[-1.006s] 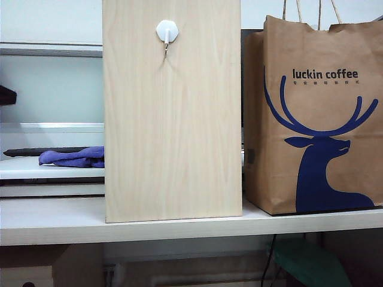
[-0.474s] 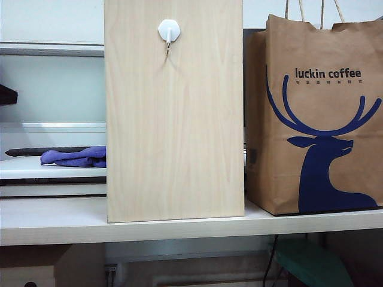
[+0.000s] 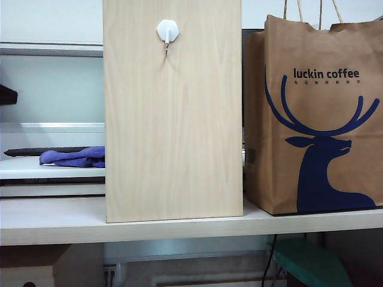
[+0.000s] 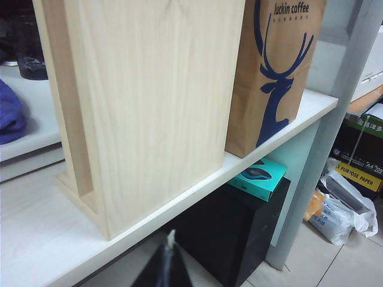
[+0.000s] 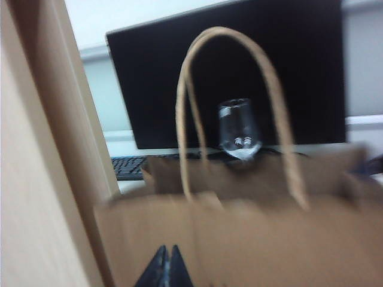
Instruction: Pick up the paper bag and hang it on the hook.
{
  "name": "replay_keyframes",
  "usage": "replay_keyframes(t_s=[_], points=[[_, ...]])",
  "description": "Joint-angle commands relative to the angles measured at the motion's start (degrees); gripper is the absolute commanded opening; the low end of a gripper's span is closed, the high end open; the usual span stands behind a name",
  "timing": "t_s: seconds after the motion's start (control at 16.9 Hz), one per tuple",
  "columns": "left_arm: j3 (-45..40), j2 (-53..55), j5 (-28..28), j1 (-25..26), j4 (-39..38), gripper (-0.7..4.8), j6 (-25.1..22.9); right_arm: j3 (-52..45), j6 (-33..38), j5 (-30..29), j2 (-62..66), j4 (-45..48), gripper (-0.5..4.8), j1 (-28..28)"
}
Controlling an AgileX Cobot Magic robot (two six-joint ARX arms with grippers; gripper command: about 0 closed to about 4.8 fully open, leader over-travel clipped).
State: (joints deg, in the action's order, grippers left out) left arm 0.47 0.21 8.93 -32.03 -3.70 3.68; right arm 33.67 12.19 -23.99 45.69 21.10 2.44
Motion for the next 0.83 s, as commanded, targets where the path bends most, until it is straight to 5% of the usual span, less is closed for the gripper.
replay_keyframes(t_s=[0.06,0.12,0.18,0.24,0.83], points=[[0.1,0.0,0.1,0.0,0.7,-0.05,-0.2,3.9,-5.5,3.1,5.4,3.5,0.0,4.7],[0.1,0.0,0.1,0.0,0.7,-0.06,-0.2,5.3,-7.5,4.7,7.8,3.6,0.33,6.9],[0.1,0.0,0.1,0.0,0.7,-0.06,-0.2,6.6,-8.2,8.1,10.2,3.6,1.49,9.0],[0.1,0.0,0.1,0.0,0.7,-0.06,-0.2,7.5,-8.2,11.5,11.9,3.7,1.81,10.5],[0.1,0.0,0.1,0.0,0.7,-0.06,-0.2,10.9,-10.8,17.1,24.6,14.2,1.81,11.8]])
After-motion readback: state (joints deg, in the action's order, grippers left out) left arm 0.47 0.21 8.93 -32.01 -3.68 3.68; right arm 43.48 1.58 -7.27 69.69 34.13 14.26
